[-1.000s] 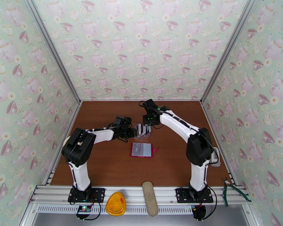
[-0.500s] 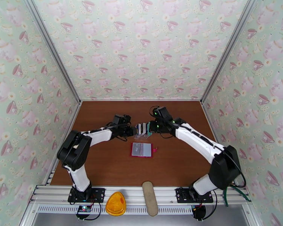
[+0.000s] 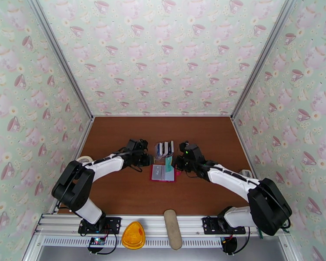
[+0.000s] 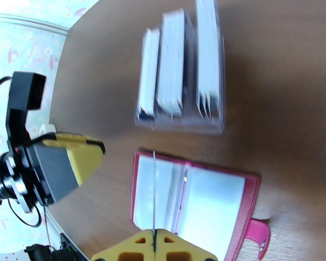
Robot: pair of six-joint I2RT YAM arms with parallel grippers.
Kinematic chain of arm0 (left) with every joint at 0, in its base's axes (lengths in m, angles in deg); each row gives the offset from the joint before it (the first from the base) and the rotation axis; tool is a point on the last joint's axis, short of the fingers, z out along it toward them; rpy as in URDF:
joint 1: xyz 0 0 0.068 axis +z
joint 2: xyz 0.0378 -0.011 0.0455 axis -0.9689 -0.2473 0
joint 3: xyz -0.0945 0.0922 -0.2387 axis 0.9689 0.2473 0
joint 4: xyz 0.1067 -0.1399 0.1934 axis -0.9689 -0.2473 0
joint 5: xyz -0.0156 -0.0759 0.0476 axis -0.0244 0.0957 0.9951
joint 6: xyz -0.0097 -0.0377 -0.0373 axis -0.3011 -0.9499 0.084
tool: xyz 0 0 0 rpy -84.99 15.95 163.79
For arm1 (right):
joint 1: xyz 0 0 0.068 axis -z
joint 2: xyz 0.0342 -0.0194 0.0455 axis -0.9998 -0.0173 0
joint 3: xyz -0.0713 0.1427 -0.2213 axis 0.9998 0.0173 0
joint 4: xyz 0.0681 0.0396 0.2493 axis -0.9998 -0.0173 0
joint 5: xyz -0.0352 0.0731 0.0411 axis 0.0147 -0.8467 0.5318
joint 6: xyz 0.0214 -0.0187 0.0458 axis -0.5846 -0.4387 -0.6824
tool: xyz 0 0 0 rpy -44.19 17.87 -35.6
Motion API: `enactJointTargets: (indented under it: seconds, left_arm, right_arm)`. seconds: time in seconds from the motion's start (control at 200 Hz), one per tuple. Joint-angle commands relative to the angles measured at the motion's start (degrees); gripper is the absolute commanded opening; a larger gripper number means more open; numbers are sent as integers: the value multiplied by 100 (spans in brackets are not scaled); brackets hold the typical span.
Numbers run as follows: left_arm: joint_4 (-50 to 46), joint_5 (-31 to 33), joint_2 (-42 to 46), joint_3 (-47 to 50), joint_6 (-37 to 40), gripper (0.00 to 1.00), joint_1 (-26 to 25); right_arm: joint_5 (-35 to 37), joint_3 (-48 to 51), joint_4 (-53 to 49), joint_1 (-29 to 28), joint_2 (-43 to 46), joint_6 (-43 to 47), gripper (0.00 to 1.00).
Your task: Put the credit cards into the card holder
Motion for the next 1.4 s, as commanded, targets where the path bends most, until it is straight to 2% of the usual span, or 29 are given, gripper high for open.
enactJointTargets:
  seconds: [0.0,0.291,0.746,1.392]
  left_arm:
    - [-130,137,255,306,165,32,-103]
    - [18,92,302,664,182,22,-249]
    - [278,102,46,824,182,20,-260]
    - [475,47,125,1176,73,19,-277]
  right_arm:
    - [-477,320,1290,7,-159,-496,0]
    - [-585,755,2047,6,-574,-719,0]
    - [-547,1032,2386,9,-815,-701,0]
    - [-699,1183,3104,9,-1351,-889,0]
